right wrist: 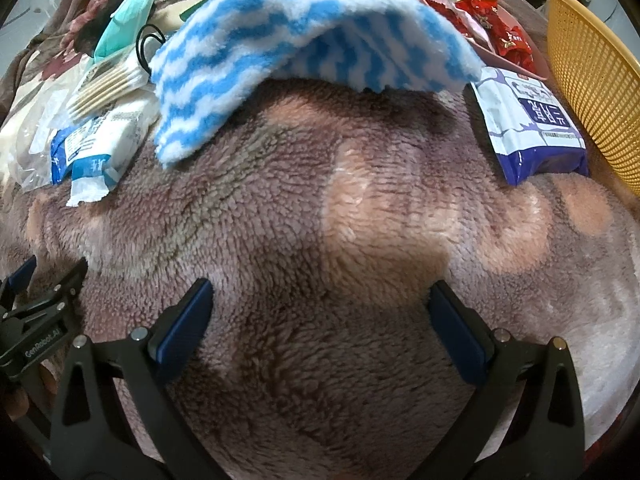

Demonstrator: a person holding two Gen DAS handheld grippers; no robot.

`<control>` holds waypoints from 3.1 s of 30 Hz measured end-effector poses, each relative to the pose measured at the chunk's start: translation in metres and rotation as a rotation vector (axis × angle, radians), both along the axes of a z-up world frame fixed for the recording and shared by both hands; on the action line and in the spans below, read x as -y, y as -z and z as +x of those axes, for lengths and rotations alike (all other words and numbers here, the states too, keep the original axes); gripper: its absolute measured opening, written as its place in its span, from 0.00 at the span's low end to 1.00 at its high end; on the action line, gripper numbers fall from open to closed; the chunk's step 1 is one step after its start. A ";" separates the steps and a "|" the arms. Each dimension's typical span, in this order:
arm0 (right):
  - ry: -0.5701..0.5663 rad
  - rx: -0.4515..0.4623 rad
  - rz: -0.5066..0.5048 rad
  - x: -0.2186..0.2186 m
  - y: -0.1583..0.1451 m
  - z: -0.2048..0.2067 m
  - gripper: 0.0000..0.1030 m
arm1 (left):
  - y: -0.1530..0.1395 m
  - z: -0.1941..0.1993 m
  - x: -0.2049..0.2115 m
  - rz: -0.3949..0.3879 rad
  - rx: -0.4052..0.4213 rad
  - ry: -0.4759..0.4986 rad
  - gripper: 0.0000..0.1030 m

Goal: Organize soft objects

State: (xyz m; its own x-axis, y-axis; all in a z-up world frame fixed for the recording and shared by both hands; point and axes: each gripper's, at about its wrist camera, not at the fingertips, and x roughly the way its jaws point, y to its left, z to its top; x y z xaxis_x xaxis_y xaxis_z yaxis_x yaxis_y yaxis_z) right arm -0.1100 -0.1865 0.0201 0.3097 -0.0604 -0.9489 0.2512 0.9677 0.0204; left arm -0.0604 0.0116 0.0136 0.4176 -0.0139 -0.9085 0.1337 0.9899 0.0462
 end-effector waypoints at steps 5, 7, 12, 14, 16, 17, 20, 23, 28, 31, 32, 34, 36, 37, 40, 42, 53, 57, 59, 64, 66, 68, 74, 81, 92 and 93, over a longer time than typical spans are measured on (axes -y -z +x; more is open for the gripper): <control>-0.021 -0.004 0.009 0.003 0.000 0.002 1.00 | 0.001 -0.001 -0.001 -0.003 0.001 0.008 1.00; -0.026 -0.003 0.014 0.004 0.000 0.003 1.00 | 0.001 -0.001 -0.002 -0.005 0.002 0.010 1.00; -0.033 0.010 0.016 0.003 -0.012 0.003 1.00 | -0.003 -0.001 -0.004 -0.011 0.000 0.011 1.00; -0.039 0.020 0.015 0.004 -0.018 0.002 1.00 | -0.006 -0.001 -0.005 -0.012 -0.003 0.009 1.00; -0.045 0.033 0.019 0.004 -0.027 0.002 1.00 | -0.012 -0.001 -0.005 -0.016 -0.002 0.008 1.00; -0.048 0.042 0.019 0.004 -0.031 0.001 1.00 | -0.016 -0.001 -0.006 -0.021 0.001 0.009 1.00; -0.057 0.086 0.015 0.006 -0.049 0.003 1.00 | -0.032 -0.001 -0.010 -0.047 0.031 0.008 1.00; -0.067 0.127 0.015 0.009 -0.066 0.011 1.00 | -0.046 0.004 -0.013 -0.073 0.049 -0.003 1.00; -0.103 0.202 -0.035 0.013 -0.093 0.042 1.00 | -0.068 0.021 -0.011 -0.128 0.067 0.001 1.00; -0.130 0.238 -0.073 0.015 -0.101 0.053 1.00 | -0.080 0.030 0.001 -0.152 0.079 0.021 1.00; -0.149 0.239 -0.080 0.016 -0.101 0.055 1.00 | -0.083 0.034 0.005 -0.167 0.081 0.028 1.00; -0.186 0.218 -0.096 0.018 -0.095 0.067 1.00 | -0.086 0.036 0.016 -0.194 0.075 0.044 1.00; -0.220 0.177 -0.091 0.020 -0.085 0.075 1.00 | -0.084 0.043 0.027 -0.211 0.050 0.063 1.00; -0.237 0.153 -0.079 0.022 -0.079 0.080 0.99 | -0.081 0.048 0.035 -0.211 0.030 0.075 1.00; -0.266 0.114 -0.009 0.028 -0.067 0.085 0.83 | -0.069 0.055 0.056 -0.209 -0.022 0.106 0.96; -0.275 0.098 0.021 0.031 -0.063 0.086 0.68 | -0.061 0.060 0.068 -0.210 -0.038 0.113 0.88; -0.292 0.115 0.111 0.035 -0.075 0.074 0.18 | -0.052 0.061 0.084 -0.229 -0.098 0.140 0.37; -0.292 0.182 0.118 0.031 -0.100 0.062 0.18 | -0.069 0.049 0.073 -0.247 -0.085 0.138 0.37; -0.290 0.205 0.117 0.029 -0.110 0.058 0.18 | -0.082 0.040 0.069 -0.256 -0.063 0.143 0.37; -0.287 0.256 0.111 0.025 -0.134 0.048 0.18 | -0.117 0.020 0.063 -0.270 0.007 0.162 0.37; -0.291 0.265 0.108 0.022 -0.139 0.043 0.18 | -0.129 0.013 0.059 -0.271 0.030 0.162 0.37; -0.292 0.269 0.108 0.020 -0.141 0.038 0.18 | -0.135 0.008 0.055 -0.272 0.038 0.160 0.37; -0.284 0.280 0.117 0.020 -0.147 0.026 0.18 | -0.142 0.001 0.053 -0.267 0.049 0.148 0.37; -0.274 0.284 0.126 0.023 -0.150 0.015 0.18 | -0.145 -0.003 0.054 -0.255 0.052 0.133 0.37; -0.237 0.265 0.154 0.039 -0.147 0.002 0.18 | -0.149 -0.004 0.060 -0.243 0.043 0.141 0.37; -0.234 0.264 0.155 0.040 -0.147 0.001 0.18 | -0.150 -0.005 0.062 -0.241 0.042 0.143 0.37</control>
State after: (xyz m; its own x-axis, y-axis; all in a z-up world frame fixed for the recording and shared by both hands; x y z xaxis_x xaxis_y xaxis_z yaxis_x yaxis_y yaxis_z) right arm -0.1090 -0.2265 0.1675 0.5335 0.1785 -0.8268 -0.0093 0.9787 0.2052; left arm -0.0650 -0.0504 0.1640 0.4330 -0.2890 -0.8538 0.2760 0.9442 -0.1796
